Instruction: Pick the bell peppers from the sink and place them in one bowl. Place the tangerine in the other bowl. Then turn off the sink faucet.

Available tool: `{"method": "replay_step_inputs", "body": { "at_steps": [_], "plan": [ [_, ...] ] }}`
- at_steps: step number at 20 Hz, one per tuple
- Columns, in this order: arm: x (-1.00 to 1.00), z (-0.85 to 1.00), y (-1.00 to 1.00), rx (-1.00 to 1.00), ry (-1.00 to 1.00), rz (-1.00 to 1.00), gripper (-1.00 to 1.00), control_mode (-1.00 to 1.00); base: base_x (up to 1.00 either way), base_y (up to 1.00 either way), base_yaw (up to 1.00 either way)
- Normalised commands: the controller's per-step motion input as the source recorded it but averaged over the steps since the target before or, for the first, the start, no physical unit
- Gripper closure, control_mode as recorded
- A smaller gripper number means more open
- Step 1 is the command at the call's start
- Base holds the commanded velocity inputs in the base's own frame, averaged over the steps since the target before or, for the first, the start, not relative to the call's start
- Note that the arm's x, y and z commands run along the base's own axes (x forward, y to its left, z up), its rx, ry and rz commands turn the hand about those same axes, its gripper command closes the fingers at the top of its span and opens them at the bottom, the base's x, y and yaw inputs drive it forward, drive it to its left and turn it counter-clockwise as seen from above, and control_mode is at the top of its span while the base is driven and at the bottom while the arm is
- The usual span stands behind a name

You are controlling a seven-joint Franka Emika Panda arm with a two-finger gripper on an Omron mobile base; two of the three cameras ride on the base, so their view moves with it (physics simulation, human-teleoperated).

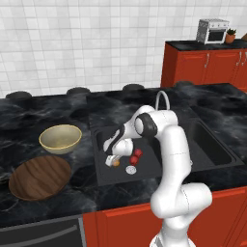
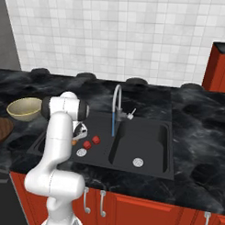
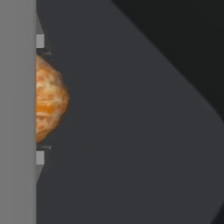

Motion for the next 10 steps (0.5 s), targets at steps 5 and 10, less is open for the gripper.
{"method": "replay_step_inputs", "body": {
  "at_steps": [5, 10],
  "plan": [
    [0.0, -0.33, 0.13, 0.0, 0.0, 0.0, 1.0, -1.0, 0.0, 0.0, 0.0],
    [-0.07, -0.21, 0.04, 0.0, 0.0, 0.0, 1.0, -1.0, 0.0, 0.0, 0.0]
  ]
}}
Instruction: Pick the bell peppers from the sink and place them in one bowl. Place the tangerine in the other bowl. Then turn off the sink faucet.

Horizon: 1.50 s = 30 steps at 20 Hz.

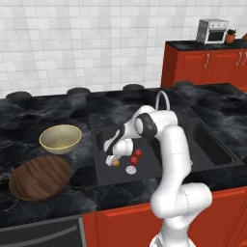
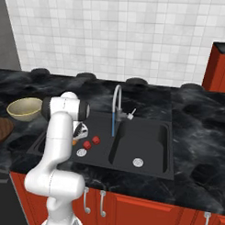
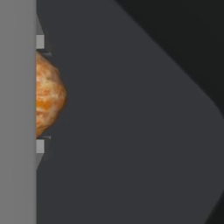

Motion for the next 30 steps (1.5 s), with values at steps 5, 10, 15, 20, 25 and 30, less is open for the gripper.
{"method": "replay_step_inputs", "body": {
  "at_steps": [5, 10, 15, 20, 25, 30],
  "plan": [
    [-0.45, 0.29, 0.0, 0.05, -0.08, 0.0, 1.0, -1.0, 0.0, 0.0, 0.0],
    [-0.6, 0.69, 0.0, 0.06, -0.21, 0.0, 1.0, -1.0, 0.0, 0.0, 0.0],
    [-0.59, 0.86, 0.0, 0.05, -0.26, 0.0, 1.0, -1.0, 0.0, 0.0, 0.0],
    [-0.42, 0.99, -0.13, 0.08, -0.22, 0.0, 1.0, -1.0, 0.0, 0.0, 0.0],
    [-0.23, 0.99, -0.25, 0.16, -0.07, 0.0, 1.0, -1.0, 0.0, 0.0, 0.0],
    [-0.09, 0.76, -0.07, 0.2, 0.0, 0.03, 1.0, -1.0, 0.0, 0.0, 0.0]
  ]
}}
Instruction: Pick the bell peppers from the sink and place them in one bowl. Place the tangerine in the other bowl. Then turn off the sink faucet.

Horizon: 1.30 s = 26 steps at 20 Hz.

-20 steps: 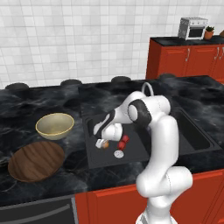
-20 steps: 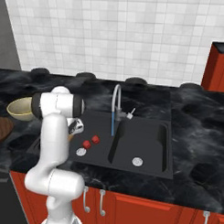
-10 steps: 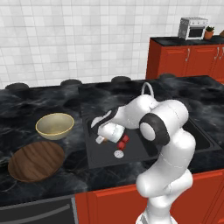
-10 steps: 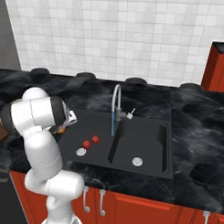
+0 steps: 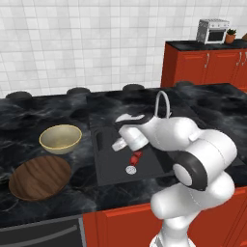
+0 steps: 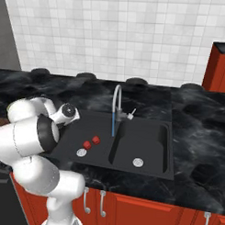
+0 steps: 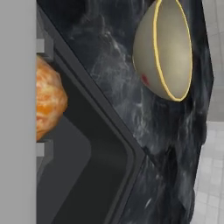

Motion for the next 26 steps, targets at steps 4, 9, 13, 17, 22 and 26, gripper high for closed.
{"method": "replay_step_inputs", "body": {
  "at_steps": [4, 9, 13, 17, 22, 26],
  "plan": [
    [0.0, 0.86, 0.0, 0.12, 0.03, 0.09, 1.0, -1.0, 0.0, 0.0, 0.0],
    [0.0, 0.71, 0.0, 0.07, 0.02, 0.08, 1.0, -1.0, 0.0, 0.0, 0.0],
    [0.0, 0.51, 0.11, 0.05, 0.02, 0.05, 1.0, -1.0, 0.0, 0.0, 0.0],
    [0.12, 0.22, 0.4, 0.01, 0.01, 0.04, 1.0, -1.0, 0.0, 0.0, 0.0],
    [0.14, 0.04, 0.48, 0.0, 0.0, 0.0, 1.0, -1.0, 0.0, 0.0, 0.0],
    [0.09, 0.01, 0.45, 0.0, 0.01, 0.0, 1.0, -1.0, 0.0, 0.0, 0.0]
  ]
}}
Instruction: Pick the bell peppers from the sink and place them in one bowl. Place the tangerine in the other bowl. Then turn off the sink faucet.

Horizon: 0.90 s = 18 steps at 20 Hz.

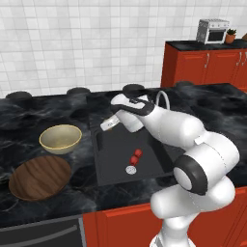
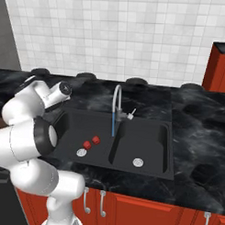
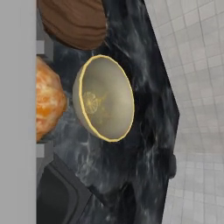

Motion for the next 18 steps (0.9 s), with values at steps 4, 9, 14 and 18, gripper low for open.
{"method": "replay_step_inputs", "body": {
  "at_steps": [4, 9, 14, 18],
  "plan": [
    [0.0, 0.07, 0.4, 0.0, 0.05, 0.0, 1.0, -1.0, 0.0, 0.0, 0.0],
    [0.09, 0.0, 0.47, 0.0, 0.13, 0.0, 1.0, -1.0, 0.0, 0.0, 0.0],
    [0.22, 0.0, 0.53, 0.0, 0.07, 0.0, 1.0, -1.0, 0.0, 0.0, 0.0],
    [0.23, -0.08, 0.49, -0.01, 0.0, 0.0, 1.0, -1.0, 0.0, 0.0, 0.0]
  ]
}}
